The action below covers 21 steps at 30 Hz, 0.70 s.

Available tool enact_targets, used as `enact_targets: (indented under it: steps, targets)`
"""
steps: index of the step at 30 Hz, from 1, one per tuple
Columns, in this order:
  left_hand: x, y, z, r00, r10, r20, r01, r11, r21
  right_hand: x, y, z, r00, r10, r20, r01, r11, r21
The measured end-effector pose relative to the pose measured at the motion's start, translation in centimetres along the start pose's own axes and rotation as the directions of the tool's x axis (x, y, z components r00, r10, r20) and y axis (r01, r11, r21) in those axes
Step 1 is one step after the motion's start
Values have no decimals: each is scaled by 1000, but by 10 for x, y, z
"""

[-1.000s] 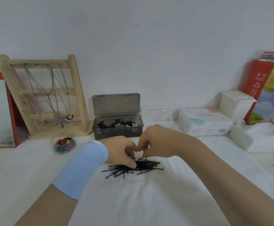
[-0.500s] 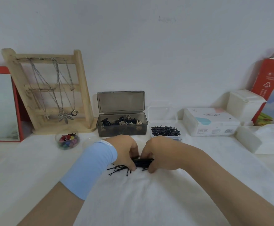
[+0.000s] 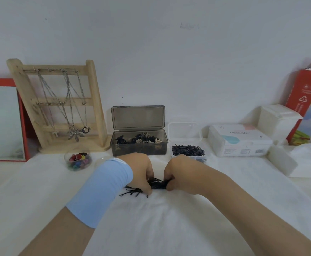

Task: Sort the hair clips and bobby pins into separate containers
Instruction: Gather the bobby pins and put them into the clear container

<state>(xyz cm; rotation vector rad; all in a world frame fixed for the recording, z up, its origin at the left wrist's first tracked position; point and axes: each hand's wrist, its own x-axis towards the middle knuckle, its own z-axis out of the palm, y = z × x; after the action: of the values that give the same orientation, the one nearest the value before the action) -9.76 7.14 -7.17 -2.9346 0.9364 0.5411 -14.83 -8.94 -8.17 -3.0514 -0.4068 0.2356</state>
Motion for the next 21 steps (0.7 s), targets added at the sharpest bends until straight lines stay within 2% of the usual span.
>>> enact_targets:
  steps: [7, 11, 13, 16, 21]
  targets:
    - [3, 12, 7, 991, 47, -122, -54, 997, -54, 5, -1, 0, 999, 9, 46, -3, 992, -124]
    - [-1, 9, 3, 998, 53, -23, -53, 998, -19, 12, -11, 1, 990, 72, 121, -52, 985, -166]
    - [-2, 10, 4, 999, 46, 9, -46, 999, 8, 13, -14, 2, 992, 69, 103, -50, 983, -179]
    - [3, 17, 9, 991, 69, -114, -66, 997, 34, 7, -10, 3, 997, 16, 78, -2, 985, -171]
    - [2, 15, -5, 969, 132, -207, -153, 984, -90, -6, 2, -16, 998, -49, -47, 45, 995, -90]
